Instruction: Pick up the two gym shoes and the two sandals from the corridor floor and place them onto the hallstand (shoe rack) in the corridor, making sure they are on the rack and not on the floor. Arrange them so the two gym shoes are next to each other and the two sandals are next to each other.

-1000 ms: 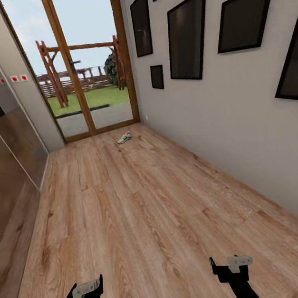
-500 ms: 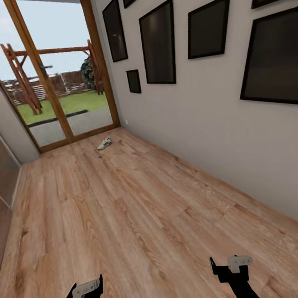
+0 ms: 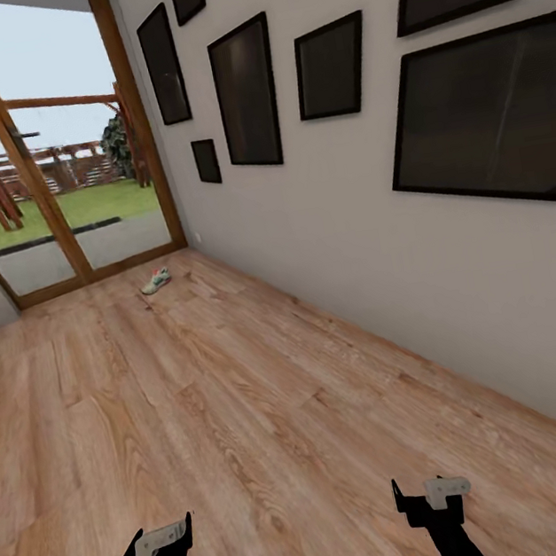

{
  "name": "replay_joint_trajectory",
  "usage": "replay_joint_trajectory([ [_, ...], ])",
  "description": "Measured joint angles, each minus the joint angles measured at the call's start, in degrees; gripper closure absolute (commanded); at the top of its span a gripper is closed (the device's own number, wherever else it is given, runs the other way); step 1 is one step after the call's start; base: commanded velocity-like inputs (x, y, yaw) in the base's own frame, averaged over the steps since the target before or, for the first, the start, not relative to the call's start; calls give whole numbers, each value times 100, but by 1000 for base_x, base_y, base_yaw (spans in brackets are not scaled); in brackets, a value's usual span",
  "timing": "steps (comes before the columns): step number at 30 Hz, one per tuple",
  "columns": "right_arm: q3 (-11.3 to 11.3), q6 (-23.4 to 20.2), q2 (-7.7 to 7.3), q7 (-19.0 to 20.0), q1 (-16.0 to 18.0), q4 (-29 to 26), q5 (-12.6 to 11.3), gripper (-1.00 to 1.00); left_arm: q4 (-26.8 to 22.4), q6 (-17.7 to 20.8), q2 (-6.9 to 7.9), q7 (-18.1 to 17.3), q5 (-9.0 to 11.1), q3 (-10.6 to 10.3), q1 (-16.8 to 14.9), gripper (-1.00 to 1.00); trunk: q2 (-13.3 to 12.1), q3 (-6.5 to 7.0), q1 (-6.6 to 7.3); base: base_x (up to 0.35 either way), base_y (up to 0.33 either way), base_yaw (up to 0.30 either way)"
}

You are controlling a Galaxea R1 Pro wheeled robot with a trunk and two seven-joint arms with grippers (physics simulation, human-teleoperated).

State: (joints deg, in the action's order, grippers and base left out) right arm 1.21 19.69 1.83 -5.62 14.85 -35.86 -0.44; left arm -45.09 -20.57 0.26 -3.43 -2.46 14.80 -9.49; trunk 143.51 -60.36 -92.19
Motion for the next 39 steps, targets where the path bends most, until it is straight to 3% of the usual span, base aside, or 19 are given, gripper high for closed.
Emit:
replay_joint_trajectory([
  [39,-46,-22,-3,-8,7,9,-12,-100,7,0,1,0,0,-3,0,-100,0,79,0,0,0,-290],
])
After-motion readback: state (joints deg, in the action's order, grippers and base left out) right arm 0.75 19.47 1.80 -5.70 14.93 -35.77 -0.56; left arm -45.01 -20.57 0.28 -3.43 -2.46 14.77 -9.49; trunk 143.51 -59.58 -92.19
